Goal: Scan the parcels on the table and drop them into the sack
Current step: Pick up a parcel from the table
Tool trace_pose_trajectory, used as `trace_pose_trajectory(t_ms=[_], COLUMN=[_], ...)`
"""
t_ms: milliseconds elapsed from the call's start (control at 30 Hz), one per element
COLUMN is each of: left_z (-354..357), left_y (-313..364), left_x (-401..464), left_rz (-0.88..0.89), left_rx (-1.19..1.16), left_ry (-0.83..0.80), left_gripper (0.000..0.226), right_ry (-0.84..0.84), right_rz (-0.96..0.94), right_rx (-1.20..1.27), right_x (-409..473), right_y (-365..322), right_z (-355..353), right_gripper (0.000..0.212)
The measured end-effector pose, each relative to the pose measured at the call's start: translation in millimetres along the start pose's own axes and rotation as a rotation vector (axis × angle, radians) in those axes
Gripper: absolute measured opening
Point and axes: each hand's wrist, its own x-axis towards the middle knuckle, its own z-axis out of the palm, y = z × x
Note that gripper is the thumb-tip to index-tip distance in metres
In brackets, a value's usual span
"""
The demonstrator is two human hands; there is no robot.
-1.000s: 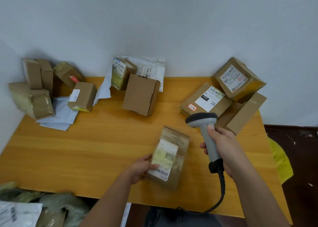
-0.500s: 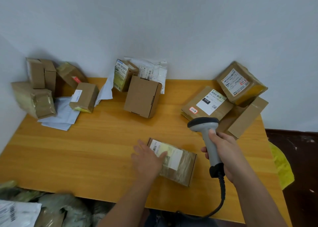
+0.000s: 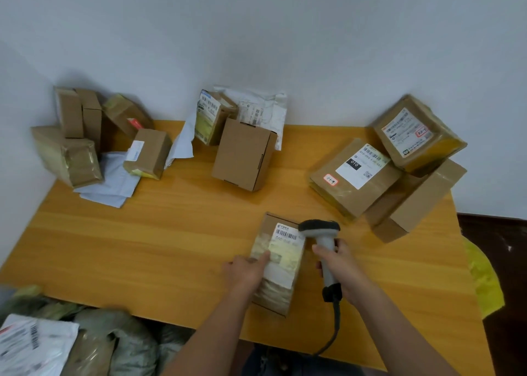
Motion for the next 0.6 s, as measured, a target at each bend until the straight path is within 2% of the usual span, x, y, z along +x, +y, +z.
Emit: trace_pose_trajectory(t_ms=[133, 200, 300, 467, 600], left_z=[3, 4, 2, -3, -9], left_y=[-10, -8, -10, -16, -8], left_x=[-7, -12, -13, -11, -8], left_rz=[-0.050, -0.098, -0.147, -0.126, -0.129], left_rx=[-0.038, -0.222, -0.343, -0.465, -0.636], left_ry=[-0.072, -0.203, -0.356, -0.386, -0.309], left_gripper=[0.080, 0.065, 0.061, 0.075, 0.061], right_ry=[-0.058, -0.078, -0.098, -0.103, -0.144], right_rz=[-0.003, -0.001, -0.016, -0.063, -0.123], right_rx=[0.061, 0.049, 0.019, 0.050, -0.040], right_x=[7, 10, 14, 15, 7], right_y=[10, 8, 2, -16, -45], right_z=[13, 18, 20, 18, 21], right_gripper=[0.045, 0.047, 0.046, 0.041, 0.032])
